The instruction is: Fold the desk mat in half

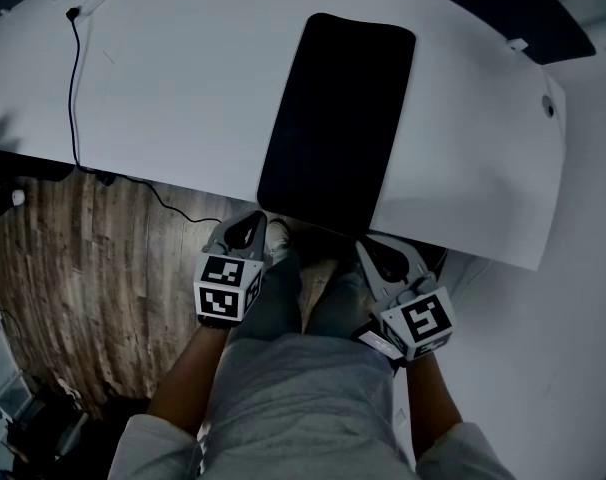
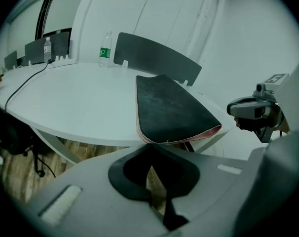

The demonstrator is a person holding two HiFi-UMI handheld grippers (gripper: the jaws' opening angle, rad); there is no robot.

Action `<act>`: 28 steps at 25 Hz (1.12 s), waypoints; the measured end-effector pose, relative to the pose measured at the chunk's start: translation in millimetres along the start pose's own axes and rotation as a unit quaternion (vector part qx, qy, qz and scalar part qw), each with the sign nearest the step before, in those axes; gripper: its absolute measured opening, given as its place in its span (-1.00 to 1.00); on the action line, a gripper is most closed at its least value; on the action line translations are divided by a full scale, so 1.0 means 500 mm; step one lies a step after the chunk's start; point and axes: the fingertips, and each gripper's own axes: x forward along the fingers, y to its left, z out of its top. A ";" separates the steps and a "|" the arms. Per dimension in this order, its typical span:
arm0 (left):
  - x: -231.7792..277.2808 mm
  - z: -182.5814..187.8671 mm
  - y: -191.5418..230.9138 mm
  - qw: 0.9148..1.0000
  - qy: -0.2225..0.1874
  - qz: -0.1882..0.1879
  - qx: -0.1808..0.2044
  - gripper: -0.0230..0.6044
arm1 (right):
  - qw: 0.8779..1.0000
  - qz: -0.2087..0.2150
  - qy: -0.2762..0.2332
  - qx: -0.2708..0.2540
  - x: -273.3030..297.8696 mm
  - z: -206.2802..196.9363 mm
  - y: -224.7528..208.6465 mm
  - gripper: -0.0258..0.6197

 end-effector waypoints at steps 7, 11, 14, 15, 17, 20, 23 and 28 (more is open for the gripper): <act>-0.020 0.001 -0.008 1.000 -0.001 -0.005 0.017 -0.85 | 1.000 0.000 -0.005 -0.003 0.002 0.010 0.004 -0.90; -0.041 0.025 -0.020 0.999 -0.015 -0.018 0.036 -0.86 | 1.000 -0.007 -0.010 -0.010 0.004 0.024 0.002 -0.90; -0.063 0.048 -0.029 0.998 -0.029 -0.025 0.040 -0.86 | 1.000 -0.015 -0.015 -0.013 -0.004 0.036 0.000 -0.90; -0.069 0.057 -0.033 0.998 -0.033 -0.028 0.042 -0.86 | 1.000 -0.018 -0.017 -0.015 -0.008 0.042 -0.002 -0.90; -0.080 0.073 -0.042 0.998 -0.040 -0.032 0.045 -0.86 | 0.999 -0.020 -0.022 -0.021 -0.019 0.055 -0.002 -0.90; -0.096 0.103 -0.064 0.996 -0.053 -0.040 0.053 -0.86 | 0.999 -0.024 -0.029 -0.026 -0.040 0.069 -0.006 -0.90; -0.102 0.135 -0.096 0.995 -0.064 -0.046 0.060 -0.86 | 0.999 -0.026 -0.034 -0.030 -0.067 0.078 -0.021 -0.90; -0.121 0.183 -0.153 0.994 -0.082 -0.048 0.062 -0.86 | 0.998 -0.025 -0.039 -0.040 -0.109 0.093 -0.051 -0.90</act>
